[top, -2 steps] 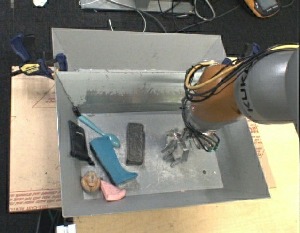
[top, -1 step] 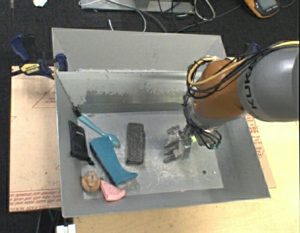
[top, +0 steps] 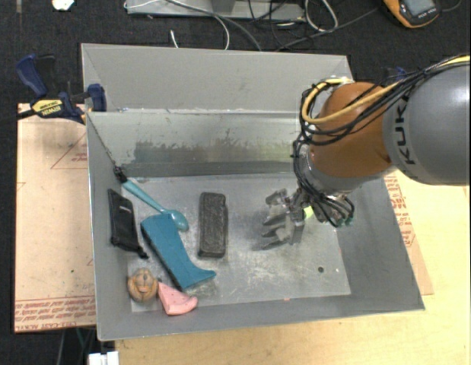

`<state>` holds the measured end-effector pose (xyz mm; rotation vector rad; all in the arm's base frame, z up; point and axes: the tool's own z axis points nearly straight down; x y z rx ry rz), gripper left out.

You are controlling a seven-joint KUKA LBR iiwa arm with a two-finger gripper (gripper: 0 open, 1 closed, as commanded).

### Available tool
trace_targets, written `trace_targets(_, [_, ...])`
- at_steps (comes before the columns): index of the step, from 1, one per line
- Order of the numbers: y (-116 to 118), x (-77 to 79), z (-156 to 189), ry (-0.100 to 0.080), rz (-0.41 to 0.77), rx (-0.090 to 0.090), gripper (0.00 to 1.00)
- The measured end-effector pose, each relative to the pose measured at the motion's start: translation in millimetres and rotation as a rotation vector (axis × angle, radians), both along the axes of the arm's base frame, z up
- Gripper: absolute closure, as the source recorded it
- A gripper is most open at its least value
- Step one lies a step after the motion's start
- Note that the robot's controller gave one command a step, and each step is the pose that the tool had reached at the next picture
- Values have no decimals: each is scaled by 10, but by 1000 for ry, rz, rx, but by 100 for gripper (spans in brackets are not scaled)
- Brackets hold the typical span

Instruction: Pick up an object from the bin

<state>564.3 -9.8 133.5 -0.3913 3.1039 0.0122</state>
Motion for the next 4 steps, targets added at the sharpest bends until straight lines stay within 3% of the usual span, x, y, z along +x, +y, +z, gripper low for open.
trace_targets(2, [5,15,546,-6,1,0,100])
trace_targets(4, [13,25,600,-9,3,1,100])
